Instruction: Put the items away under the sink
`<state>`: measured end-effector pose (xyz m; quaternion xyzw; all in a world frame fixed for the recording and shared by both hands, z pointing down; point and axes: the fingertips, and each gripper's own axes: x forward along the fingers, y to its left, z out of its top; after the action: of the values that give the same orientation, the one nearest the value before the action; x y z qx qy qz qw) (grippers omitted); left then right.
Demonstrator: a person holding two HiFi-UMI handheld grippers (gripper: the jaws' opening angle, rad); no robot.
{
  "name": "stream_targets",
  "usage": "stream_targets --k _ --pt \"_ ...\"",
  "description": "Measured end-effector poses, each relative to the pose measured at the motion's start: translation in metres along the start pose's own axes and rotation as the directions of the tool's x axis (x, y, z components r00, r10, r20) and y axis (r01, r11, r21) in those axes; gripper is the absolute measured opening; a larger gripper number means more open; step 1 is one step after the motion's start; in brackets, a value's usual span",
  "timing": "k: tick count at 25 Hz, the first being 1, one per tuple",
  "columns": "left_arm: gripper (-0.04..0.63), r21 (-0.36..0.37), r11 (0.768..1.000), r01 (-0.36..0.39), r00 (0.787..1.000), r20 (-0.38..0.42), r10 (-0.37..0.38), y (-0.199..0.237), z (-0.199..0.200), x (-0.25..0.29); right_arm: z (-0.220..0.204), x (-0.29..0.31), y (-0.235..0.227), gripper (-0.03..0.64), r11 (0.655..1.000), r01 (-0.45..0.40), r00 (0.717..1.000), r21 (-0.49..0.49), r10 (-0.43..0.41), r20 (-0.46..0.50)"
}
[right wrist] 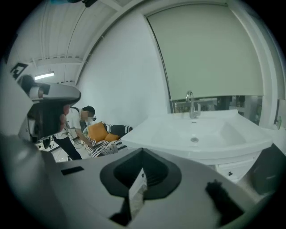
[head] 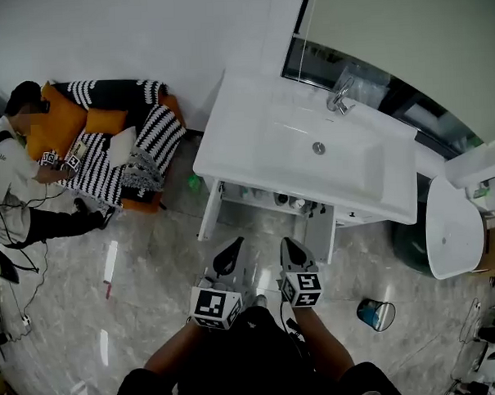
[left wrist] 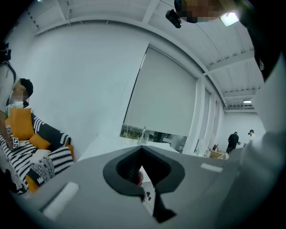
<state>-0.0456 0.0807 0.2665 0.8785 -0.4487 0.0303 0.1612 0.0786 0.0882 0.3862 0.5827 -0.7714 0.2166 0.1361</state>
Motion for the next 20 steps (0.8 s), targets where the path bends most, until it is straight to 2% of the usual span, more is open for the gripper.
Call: stream_targets --k 11,20 --pt "0.008 0.005 1.000 0.014 0.999 0.045 -0.014 -0.032 0.025 -0.009 0.077 -0.076 0.019 0.015 0.997 -0.033 0.987 -0.064 0.042 0.152" --pt "0.009 0.032 0.999 0.010 0.998 0.066 -0.012 -0.041 0.031 -0.012 0.093 -0.093 0.014 0.015 0.999 -0.013 0.980 -0.034 0.020 0.200"
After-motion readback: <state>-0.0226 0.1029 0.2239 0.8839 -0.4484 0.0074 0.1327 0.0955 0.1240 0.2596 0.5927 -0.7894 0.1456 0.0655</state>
